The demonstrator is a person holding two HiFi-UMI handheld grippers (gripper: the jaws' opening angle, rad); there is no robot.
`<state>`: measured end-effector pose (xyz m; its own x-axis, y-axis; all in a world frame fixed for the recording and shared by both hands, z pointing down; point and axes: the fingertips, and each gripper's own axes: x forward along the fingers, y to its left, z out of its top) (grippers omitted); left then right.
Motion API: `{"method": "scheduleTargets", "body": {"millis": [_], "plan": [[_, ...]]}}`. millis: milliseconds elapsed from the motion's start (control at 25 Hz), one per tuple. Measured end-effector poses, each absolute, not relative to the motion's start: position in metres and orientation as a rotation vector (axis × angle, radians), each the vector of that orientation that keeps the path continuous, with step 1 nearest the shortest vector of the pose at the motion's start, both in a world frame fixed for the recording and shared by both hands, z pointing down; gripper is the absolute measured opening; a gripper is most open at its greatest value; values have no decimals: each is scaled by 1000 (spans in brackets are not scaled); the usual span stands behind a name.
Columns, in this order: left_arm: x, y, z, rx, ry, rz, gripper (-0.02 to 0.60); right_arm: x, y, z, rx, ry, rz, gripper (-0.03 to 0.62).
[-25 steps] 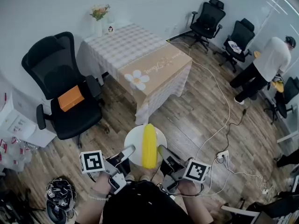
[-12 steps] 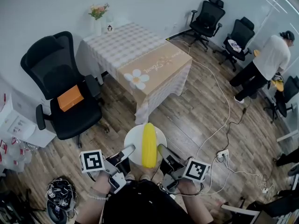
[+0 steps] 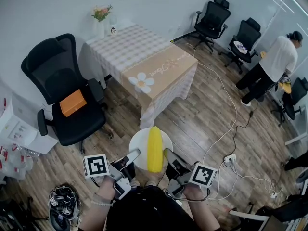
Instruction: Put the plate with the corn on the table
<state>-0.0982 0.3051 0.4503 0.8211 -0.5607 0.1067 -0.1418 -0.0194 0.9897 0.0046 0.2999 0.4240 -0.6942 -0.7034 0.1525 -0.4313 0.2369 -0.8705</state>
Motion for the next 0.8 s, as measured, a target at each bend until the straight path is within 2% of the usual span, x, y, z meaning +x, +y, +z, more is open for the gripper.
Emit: {"method": "scheduleTargets", "body": {"millis": [800], "plan": [[-121,313,450,1630,-516,-321,28,-16,315,425,-1133,2176,-1374,51]]}}
